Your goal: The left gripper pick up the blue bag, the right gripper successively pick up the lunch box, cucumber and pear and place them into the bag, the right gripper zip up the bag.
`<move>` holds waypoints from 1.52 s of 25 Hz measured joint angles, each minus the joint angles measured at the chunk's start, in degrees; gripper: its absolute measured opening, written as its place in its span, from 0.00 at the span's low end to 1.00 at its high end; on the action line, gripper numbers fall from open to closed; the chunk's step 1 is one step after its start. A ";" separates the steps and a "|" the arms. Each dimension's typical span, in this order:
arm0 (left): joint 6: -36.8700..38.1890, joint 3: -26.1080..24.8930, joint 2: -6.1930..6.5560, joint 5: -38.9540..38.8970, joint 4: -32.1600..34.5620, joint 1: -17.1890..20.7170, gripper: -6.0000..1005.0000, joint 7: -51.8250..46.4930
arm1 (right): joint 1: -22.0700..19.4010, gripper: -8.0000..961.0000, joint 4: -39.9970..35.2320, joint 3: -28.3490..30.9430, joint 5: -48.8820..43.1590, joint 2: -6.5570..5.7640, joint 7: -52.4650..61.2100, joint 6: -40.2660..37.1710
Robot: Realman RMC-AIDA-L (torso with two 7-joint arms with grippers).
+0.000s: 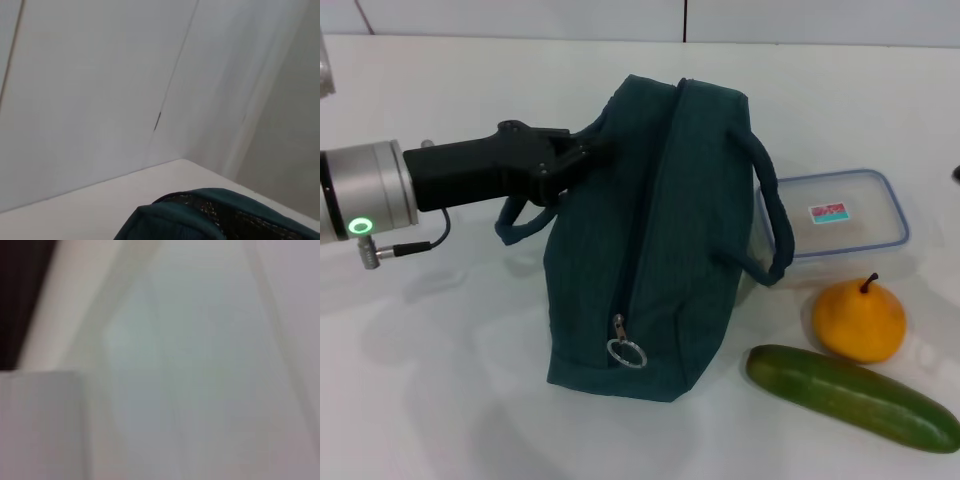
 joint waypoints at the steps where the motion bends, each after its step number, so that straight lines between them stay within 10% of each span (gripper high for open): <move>1: 0.02 0.07 -0.02 -0.02 0.01 0.00 0.06 0.85 | -1.04 0.82 -0.43 -0.01 1.91 0.69 0.12 0.70; 7: -0.01 -0.06 0.07 -0.05 0.20 -0.47 0.05 3.43 | -8.16 0.82 -12.39 0.05 9.64 1.85 4.81 12.42; 38: -0.38 1.88 -0.04 2.84 -0.44 -2.59 0.05 6.44 | -7.32 0.80 -20.10 -0.36 13.56 2.40 33.57 46.50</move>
